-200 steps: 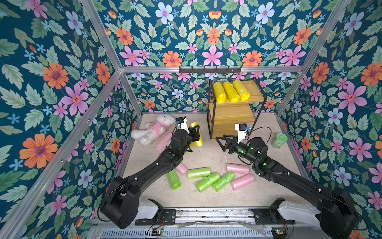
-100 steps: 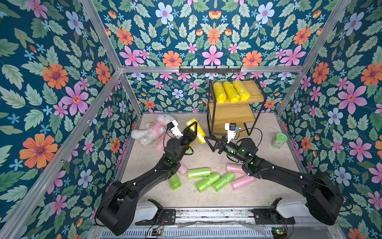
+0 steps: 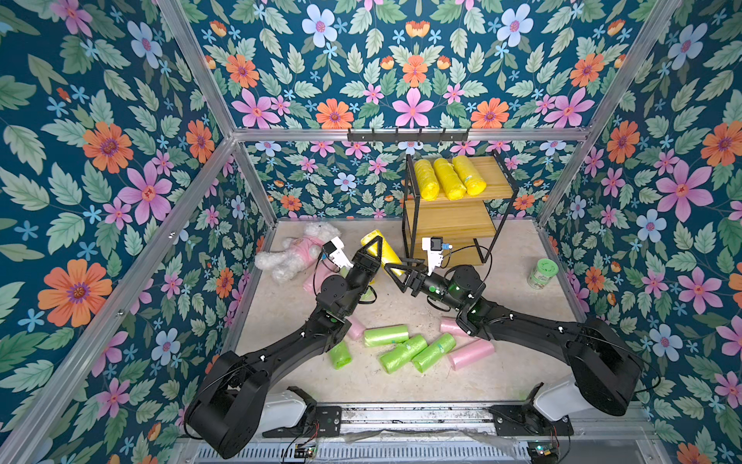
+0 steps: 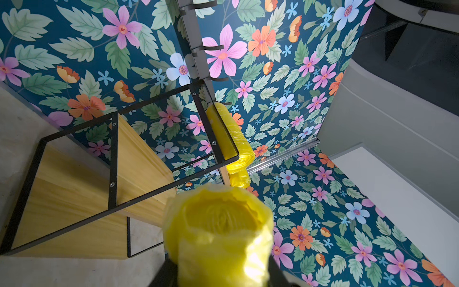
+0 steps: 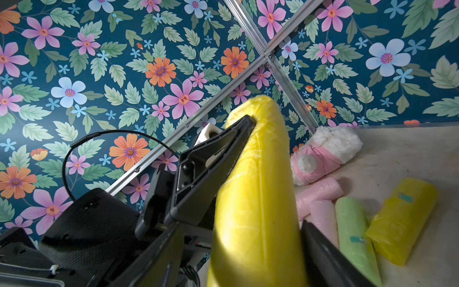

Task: Sort the rolls of trash bags by color and place them on the shelf
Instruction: Place the roll of trash bags on the shelf.

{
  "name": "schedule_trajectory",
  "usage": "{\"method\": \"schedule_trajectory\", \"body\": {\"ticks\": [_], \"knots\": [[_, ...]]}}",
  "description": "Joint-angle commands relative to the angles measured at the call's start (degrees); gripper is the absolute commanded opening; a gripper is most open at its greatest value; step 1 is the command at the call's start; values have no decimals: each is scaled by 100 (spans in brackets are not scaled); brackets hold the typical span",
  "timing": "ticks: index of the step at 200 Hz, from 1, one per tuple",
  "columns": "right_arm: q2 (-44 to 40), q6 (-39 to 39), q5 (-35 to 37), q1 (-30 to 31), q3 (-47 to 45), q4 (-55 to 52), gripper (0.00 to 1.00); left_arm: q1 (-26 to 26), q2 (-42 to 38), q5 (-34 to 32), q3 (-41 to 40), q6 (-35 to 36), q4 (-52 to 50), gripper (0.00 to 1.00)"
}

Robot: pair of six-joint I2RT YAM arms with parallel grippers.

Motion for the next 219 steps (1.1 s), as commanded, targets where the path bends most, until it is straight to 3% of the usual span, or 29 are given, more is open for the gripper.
{"method": "schedule_trajectory", "body": {"ticks": [1,51,73,114,171,219], "knots": [[53,139,-75,11,42,339,67,6,8,30,16,-67,497,32],[-38,123,-32,11,104,166,45,-2,12,23,-20,-85,529,33],[-185,-3,29,5,125,-13,38,-2,9,4,-46,-72,521,37],[-489,-186,64,-139,190,-585,36,-2,-102,92,-11,175,149,66],[-1232,-785,108,-755,586,-2231,35,6,-582,308,135,1167,-816,81],[-1669,-1214,-98,-1911,1528,-3660,35,6,-554,1050,873,2557,-1984,83]]}}
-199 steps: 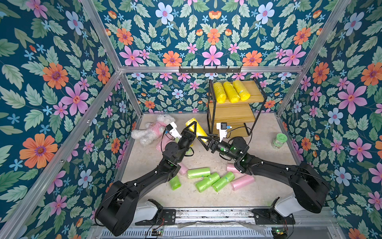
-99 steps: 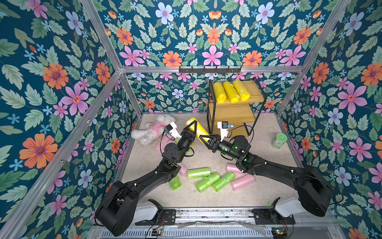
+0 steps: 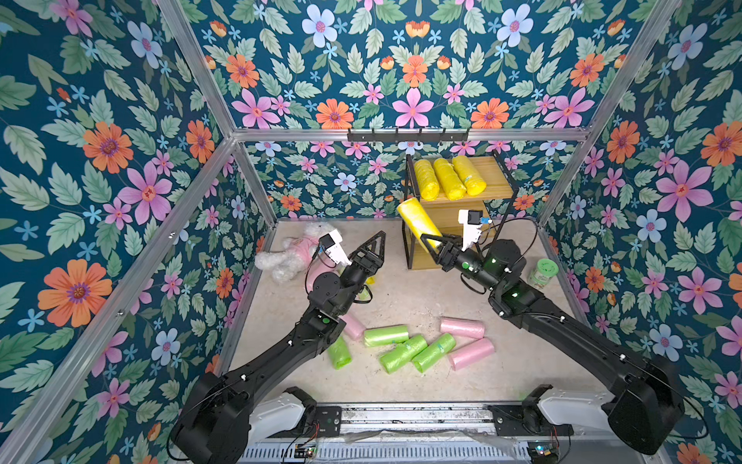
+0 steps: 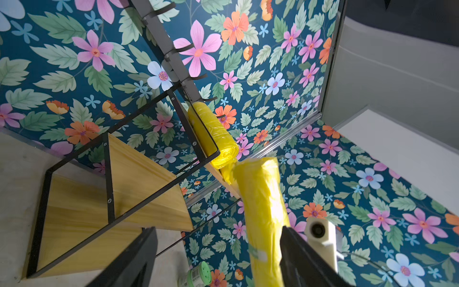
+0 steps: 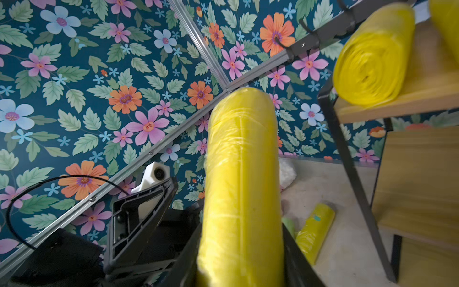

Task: Sort the rolls of trash bags by color and place them on the shelf
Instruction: Place the roll of trash bags on the shelf.

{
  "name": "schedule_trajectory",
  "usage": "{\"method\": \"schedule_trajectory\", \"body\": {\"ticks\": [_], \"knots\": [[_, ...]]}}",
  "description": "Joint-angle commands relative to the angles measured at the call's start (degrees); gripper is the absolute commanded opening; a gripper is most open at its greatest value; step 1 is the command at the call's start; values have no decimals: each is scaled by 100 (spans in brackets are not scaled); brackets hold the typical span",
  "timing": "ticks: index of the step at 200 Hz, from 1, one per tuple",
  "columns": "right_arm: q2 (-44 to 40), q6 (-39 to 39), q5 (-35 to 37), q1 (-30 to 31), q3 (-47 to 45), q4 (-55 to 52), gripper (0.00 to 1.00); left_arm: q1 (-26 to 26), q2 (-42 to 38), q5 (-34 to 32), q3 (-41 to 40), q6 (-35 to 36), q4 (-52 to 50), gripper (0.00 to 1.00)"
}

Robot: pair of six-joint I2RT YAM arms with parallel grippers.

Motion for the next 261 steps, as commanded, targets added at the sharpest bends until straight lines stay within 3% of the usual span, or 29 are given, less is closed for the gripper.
{"method": "schedule_trajectory", "body": {"ticks": [1,44,74,170,219,261], "knots": [[-115,-320,-136,-538,468,-712,35,9,89,576,376,1064,-776,83],[238,-477,-136,-1678,1750,-1919,35,9,385,888,893,1848,-1682,82],[689,-653,214,-2097,2574,-2503,35,9,521,1002,983,2064,-1897,81],[2604,-1442,1538,-2323,5283,-4339,36,9,634,923,1086,2321,-2309,80],[3412,-1577,1596,-2337,6357,-5005,36,9,626,867,1117,2366,-2378,80],[3735,-1550,1362,-2333,6742,-5356,37,9,590,822,1089,2375,-2389,80]]}}
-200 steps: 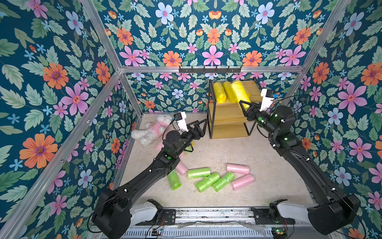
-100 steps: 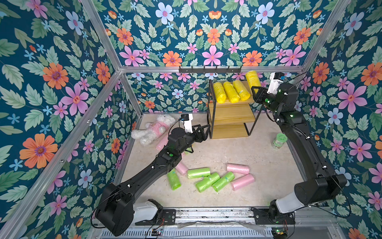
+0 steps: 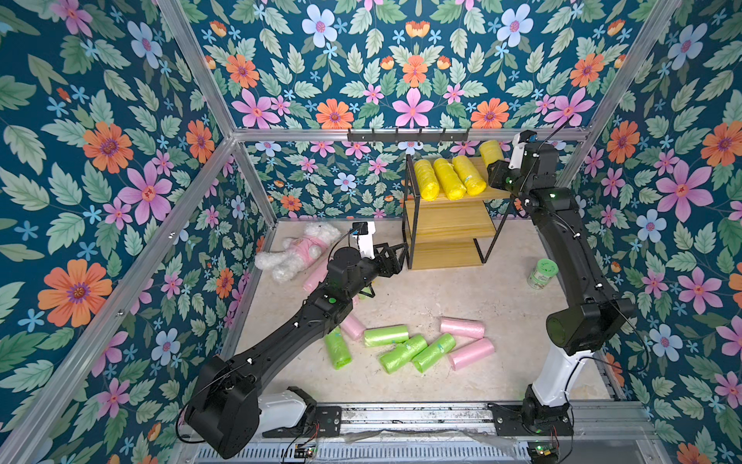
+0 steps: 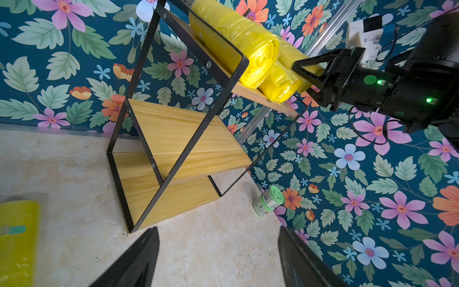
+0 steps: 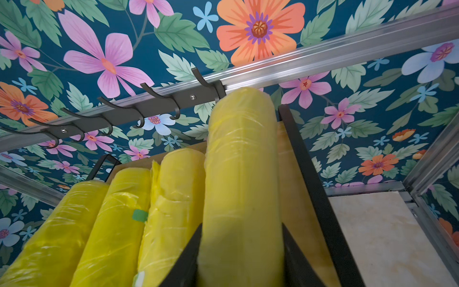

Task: Sort the rolls of trash bags by color and place them on the shelf
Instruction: Place the roll of trash bags on the shelf.

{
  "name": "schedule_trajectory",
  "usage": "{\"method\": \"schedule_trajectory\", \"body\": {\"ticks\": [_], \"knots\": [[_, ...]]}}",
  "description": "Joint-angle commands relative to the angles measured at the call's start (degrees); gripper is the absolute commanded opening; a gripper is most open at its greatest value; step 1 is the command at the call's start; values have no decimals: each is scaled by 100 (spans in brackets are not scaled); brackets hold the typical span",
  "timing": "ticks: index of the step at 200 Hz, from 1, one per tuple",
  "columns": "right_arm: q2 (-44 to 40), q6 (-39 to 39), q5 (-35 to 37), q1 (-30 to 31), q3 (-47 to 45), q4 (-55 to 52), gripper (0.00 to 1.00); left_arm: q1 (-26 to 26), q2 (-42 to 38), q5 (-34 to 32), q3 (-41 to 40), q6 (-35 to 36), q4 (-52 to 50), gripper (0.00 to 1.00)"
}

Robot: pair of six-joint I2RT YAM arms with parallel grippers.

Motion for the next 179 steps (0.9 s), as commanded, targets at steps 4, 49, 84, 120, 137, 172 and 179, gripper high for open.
{"method": "schedule_trajectory", "body": {"ticks": [4,49,84,120,137,172,179], "knots": [[102,-19,-199,-2,114,-134,37,9,-46,-57,-6,80,24,80],[48,97,-541,7,-88,-136,38,9,-103,-100,-59,71,35,80],[-152,307,-939,57,-564,210,39,9,-99,-124,-106,37,60,80],[-206,371,-1037,169,-798,416,41,9,-119,-132,-150,17,69,80],[-198,395,-1036,182,-791,407,43,9,-134,-141,-163,10,70,80],[-177,295,-732,175,-723,311,51,9,-143,-152,-185,5,57,80],[-166,268,-678,171,-669,274,53,9,-152,-147,-193,10,61,80]]}}
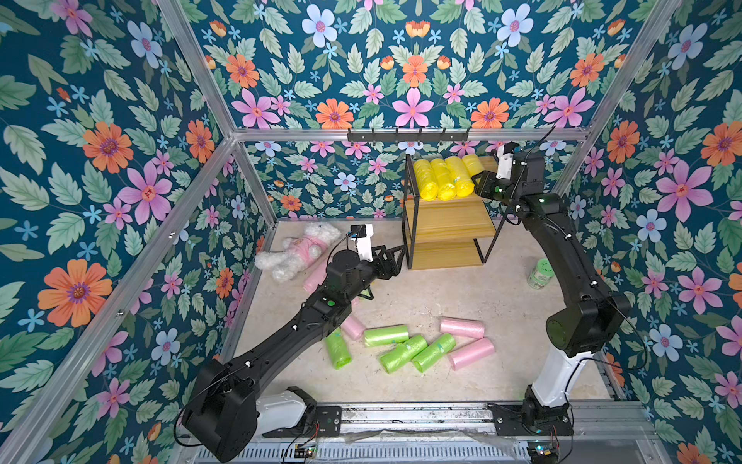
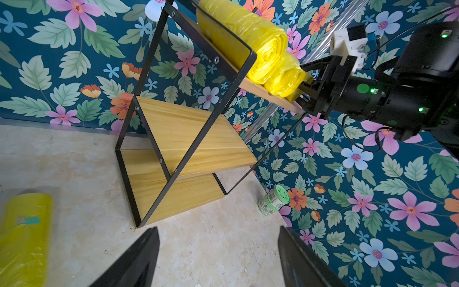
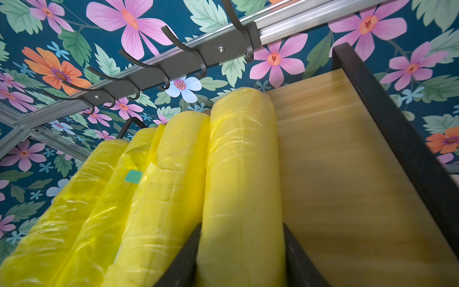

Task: Sort the rolls of trash bags by color and place them on the shelf
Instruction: Place the roll of trash bags on the shelf.

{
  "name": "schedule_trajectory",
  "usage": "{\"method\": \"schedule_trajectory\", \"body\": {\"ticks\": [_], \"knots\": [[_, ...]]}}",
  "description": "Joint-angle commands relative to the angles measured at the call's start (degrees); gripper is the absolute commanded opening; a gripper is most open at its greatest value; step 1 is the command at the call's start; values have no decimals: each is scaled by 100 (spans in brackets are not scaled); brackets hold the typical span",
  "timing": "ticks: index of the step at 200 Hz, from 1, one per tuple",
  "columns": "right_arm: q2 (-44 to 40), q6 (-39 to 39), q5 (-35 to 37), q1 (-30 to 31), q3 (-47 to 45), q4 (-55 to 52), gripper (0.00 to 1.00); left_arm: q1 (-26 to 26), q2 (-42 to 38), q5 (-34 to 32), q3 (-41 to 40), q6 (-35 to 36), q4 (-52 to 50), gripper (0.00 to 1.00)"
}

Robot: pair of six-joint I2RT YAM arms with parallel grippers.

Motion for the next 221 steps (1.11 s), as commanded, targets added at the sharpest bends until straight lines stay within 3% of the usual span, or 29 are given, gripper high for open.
{"method": "schedule_trajectory", "body": {"ticks": [1,106,157,221], "knots": [[15,-77,158,9,125,-42,53,9,-36,-4,-6,-14,65,80],[-26,-340,579,-99,764,-423,70,78,159,-506,6,346,-366,81],[-247,-370,583,-94,785,-490,73,439,687,-618,240,741,-889,81],[-1615,-336,485,225,-967,371,75,1087,2164,-830,1091,1566,-1748,80]]}}
